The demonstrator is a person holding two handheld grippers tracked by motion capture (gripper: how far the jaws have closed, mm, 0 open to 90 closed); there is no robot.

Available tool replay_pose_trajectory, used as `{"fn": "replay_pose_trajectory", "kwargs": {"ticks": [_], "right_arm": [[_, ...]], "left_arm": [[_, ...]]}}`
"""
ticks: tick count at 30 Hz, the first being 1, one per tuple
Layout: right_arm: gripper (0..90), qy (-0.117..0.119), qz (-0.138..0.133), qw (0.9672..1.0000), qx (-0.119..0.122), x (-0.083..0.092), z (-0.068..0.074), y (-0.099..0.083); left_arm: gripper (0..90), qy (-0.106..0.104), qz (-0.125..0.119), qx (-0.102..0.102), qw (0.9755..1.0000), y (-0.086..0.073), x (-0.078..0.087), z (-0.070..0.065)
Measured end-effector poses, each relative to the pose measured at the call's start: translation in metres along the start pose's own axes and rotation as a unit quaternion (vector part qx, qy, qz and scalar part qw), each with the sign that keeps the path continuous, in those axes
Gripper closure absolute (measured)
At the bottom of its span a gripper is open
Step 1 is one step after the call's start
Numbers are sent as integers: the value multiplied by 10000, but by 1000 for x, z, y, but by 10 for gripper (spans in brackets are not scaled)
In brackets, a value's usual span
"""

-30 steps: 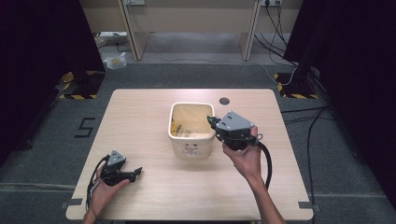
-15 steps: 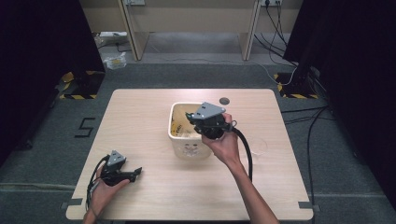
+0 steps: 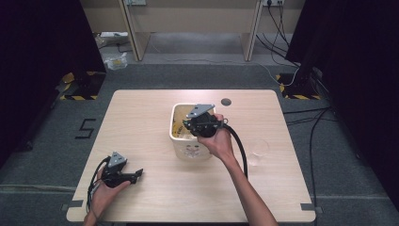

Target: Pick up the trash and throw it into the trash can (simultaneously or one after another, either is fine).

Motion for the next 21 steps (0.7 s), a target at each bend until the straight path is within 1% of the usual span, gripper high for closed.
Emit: {"fn": "replay_pose_trajectory", "kwargs": {"ticks": [3, 5, 6, 8, 10, 11, 12, 13, 14, 17, 18, 19, 20, 21], "right_arm": [[822, 88, 87, 9999, -44, -3, 0, -3], [821, 103, 121, 9999, -26, -4, 0, -5], [821, 107, 161, 9998, -81, -5, 0, -7], [820, 111, 187, 9997, -66, -5, -1, -8], [817, 128, 237, 9996, -129, -6, 0, -11], [807, 135, 248, 9995, -116, -6, -1, -12], [787, 142, 276, 9994, -175, -6, 0, -13], [770, 143, 265, 9994, -165, -7, -1, -14], [742, 160, 263, 9992, -241, -7, -1, -14], [638, 118, 220, 9992, -300, -6, -3, -15], [601, 94, 161, 9993, -333, -4, -3, -14], [601, 94, 161, 9993, -333, -4, -3, -14], [551, -5, 78, 9992, -390, 0, -5, -13], [532, -72, 40, 9991, -424, 3, -6, -12]], "left_arm": [[163, 0, 0, -1, 10000, 0, 0, 0], [163, 0, -1, 1, 10000, 0, 0, 0], [163, 0, 0, -1, 10000, 0, 0, 0], [162, 0, -2, 2, 10000, 0, 0, 0], [162, 2, 4, -1, 10000, 0, 0, 0], [163, 2, 3, -1, 10000, 0, 0, 0], [162, 2, 2, -1, 10000, 0, 0, 0], [162, 0, 0, -1, 10000, 0, 0, 0], [163, 2, 2, -1, 10000, 0, 0, 0], [162, 3, -11, 1, 10000, 0, 0, 0], [162, 4, 2, -1, 10000, 0, 0, 0], [162, 4, 2, -1, 10000, 0, 0, 0], [163, 3, 2, -2, 10000, 0, 0, 0], [162, 3, 3, -1, 10000, 0, 0, 0]]}}
Point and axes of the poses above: each handheld gripper's, and its own axes: x roughly backward along the jaws, y roughly out of its top, z roughly to its left, the point moved 8 cm from there along -x, roughly forward along the jaws, and after that the axes turned 4 degrees about x, right-handed, at the moved point
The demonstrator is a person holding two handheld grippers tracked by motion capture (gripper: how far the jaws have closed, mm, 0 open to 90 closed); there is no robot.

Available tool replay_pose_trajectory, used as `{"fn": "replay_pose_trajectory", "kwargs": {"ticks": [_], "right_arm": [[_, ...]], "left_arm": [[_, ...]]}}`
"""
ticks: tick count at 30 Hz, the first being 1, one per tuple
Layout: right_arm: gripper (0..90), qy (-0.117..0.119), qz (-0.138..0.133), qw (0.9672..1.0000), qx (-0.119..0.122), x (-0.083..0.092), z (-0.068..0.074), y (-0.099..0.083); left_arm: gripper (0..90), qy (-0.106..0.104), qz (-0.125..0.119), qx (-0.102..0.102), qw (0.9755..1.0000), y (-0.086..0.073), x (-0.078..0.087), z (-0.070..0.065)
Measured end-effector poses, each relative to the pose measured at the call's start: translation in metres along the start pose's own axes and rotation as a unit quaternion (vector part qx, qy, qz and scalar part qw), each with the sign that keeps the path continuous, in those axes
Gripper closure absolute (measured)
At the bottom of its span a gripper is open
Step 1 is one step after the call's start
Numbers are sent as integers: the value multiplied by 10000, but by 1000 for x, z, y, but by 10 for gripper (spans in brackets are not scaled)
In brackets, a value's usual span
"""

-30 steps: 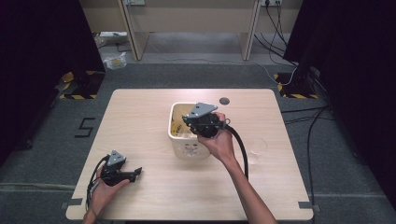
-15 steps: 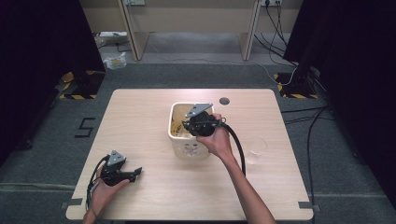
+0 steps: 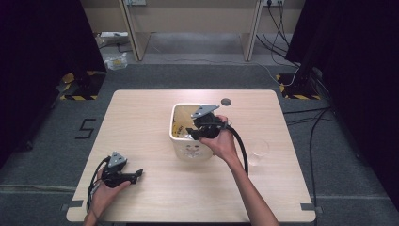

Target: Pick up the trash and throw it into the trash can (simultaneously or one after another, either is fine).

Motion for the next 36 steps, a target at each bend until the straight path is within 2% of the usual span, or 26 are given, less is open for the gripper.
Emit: {"fn": "replay_pose_trajectory", "kwargs": {"ticks": [8, 11, 16, 22, 28, 36], "right_arm": [[420, -300, -305, 9989, -191, 27, -12, 3], [400, -356, -529, 9979, -144, 42, -11, 6], [376, -452, -608, 9970, -179, 59, -14, 4], [369, -630, -658, 9956, -223, 83, -19, -7], [357, -761, -596, 9944, -421, 96, -27, -28], [347, -970, -721, 9912, -546, 113, -30, -51]], "left_arm": [[163, 2, 0, -1, 10000, 0, 0, 0], [162, -2, -3, 0, 10000, 0, 0, 0], [163, 1, 1, -2, 10000, 0, 0, 0], [163, 0, 2, -2, 10000, 0, 0, 0], [162, 4, -5, 0, 10000, 0, 0, 0], [162, 0, -14, 9, 10000, 0, 0, 0]]}}
Point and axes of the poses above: each handheld gripper's, and its own axes: x roughly backward along the jaws, y roughly out of its top, z roughly to its left, the point moved 8 cm from there along -x, roughly forward along the jaws, and after that the axes turned 4 degrees about x, right-handed, at the moved point
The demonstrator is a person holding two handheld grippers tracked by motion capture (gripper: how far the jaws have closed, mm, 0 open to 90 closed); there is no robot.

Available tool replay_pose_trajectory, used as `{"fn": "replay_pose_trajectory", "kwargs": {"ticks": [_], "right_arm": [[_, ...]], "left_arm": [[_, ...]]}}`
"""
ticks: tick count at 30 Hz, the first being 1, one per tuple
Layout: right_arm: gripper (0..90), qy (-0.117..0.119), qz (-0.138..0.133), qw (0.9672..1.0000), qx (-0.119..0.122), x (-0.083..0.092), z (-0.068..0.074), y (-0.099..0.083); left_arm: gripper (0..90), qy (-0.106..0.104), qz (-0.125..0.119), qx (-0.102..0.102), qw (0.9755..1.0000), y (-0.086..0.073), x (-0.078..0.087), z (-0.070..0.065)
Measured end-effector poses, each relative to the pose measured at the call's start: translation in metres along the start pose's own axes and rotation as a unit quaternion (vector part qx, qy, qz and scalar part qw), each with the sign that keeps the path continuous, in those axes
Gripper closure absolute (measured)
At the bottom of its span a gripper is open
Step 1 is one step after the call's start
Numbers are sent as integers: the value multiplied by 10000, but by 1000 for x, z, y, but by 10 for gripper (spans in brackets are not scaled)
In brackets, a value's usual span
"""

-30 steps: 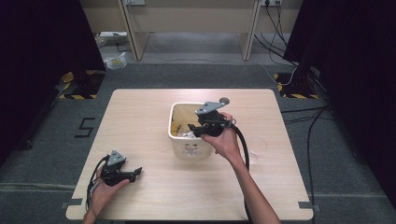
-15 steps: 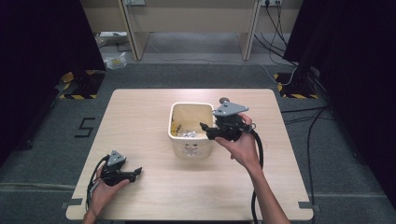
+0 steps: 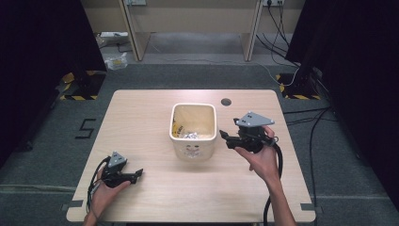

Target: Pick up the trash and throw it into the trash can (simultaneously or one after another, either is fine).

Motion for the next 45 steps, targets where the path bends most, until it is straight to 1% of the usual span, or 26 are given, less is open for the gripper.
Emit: {"fn": "replay_pose_trajectory", "kwargs": {"ticks": [4, 7, 11, 13, 19, 21, 23, 25, 26, 28, 33, 34, 36, 41, 44, 45], "right_arm": [[345, -35, -31, 9999, -117, 8, 0, -11], [341, -138, -20, 9998, -152, 12, 0, -17], [336, -141, -37, 9997, -180, 15, 0, -27], [336, -132, -36, 9996, -245, 17, 1, -32], [334, -175, 174, 9994, -230, 19, -1, -47], [334, -203, 235, 9991, -288, 20, -3, -52], [334, -254, 253, 9989, -295, 21, -5, -55], [334, -259, 286, 9988, -293, 23, -7, -58], [334, -268, 300, 9986, -332, 23, -7, -59], [334, -307, 350, 9984, -305, 25, -9, -62], [338, -350, 422, 9978, -366, 27, -13, -69], [346, -352, 451, 9978, -343, 27, -14, -71], [351, -358, 472, 9977, -339, 27, -15, -72], [367, -407, 627, 9967, -318, 25, -19, -81], [376, -409, 687, 9962, -353, 22, -21, -87], [380, -439, 720, 9959, -322, 21, -22, -89]], "left_arm": [[162, 1, 14, -1, 10000, 0, 0, 0], [163, 1, -1, 1, 10000, 0, 0, 0], [162, 0, 14, -2, 10000, 0, 0, 0], [162, 2, 14, -2, 10000, 0, 0, 0], [163, 0, -1, 1, 10000, 0, 0, 0], [163, 4, 5, 0, 10000, 0, 0, 0], [163, 3, 8, -1, 10000, 0, 0, 0], [162, 3, 3, 1, 10000, 0, 0, 0], [163, 3, 5, 0, 10000, 0, 0, 0], [162, 3, 4, -1, 10000, 0, 0, 0], [163, 0, -3, 1, 10000, 0, 0, 0], [163, 1, 5, 0, 10000, 0, 0, 0], [163, 2, 5, 0, 10000, 0, 0, 0], [162, 4, 8, 0, 10000, 0, 0, 0], [163, 1, 13, -1, 10000, 0, 0, 0], [163, 1, 14, -2, 10000, 0, 0, 0]]}}
Point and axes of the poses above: each handheld gripper's, and its own axes: x roughly backward along the jaws, y roughly out of its top, z roughly to its left, the point moved 8 cm from there along -x, roughly forward along the jaws, and after that the axes turned 4 degrees about x, right-handed, at the moved point
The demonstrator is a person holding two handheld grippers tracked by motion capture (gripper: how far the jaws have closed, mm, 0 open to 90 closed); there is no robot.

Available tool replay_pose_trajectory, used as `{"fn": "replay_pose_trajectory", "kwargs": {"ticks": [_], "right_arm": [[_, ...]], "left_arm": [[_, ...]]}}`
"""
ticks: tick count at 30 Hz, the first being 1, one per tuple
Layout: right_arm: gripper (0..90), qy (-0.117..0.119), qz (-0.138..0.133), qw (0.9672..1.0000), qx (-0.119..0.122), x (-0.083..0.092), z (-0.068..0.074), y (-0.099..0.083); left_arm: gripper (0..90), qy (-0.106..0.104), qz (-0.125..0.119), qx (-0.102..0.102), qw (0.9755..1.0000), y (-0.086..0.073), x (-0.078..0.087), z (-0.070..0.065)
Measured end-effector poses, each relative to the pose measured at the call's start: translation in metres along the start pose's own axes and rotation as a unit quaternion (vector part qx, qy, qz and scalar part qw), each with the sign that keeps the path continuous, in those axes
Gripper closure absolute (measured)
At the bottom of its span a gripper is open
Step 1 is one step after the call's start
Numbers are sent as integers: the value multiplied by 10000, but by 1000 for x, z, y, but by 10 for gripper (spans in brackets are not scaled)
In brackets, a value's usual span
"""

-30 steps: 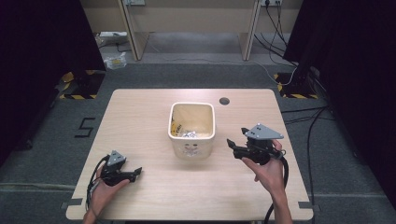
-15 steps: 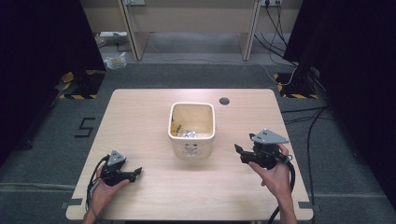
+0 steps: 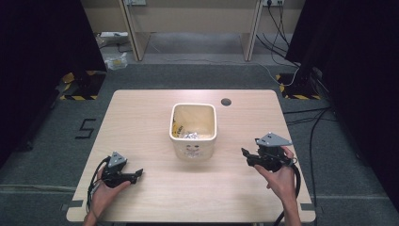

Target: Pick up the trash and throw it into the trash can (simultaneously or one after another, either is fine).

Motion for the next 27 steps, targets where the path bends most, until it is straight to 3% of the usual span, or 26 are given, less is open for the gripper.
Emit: {"fn": "replay_pose_trajectory", "kwargs": {"ticks": [8, 27], "right_arm": [[439, 11, 147, 9999, -47, -9, -7, -13], [575, 220, 540, 9983, -21, -32, -7, -37]], "left_arm": [[163, 0, 0, 0, 10000, 0, 0, 0], [162, 0, -9, 3, 10000, 0, 0, 0]]}}
Point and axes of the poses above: each handheld gripper's, and its own axes: x roughly backward along the jaws, y roughly out of its top, z roughly to its left, the point moved 8 cm from there along -x, roughly forward along the jaws, and after that the axes turned 4 degrees about x, right-handed, at the moved point
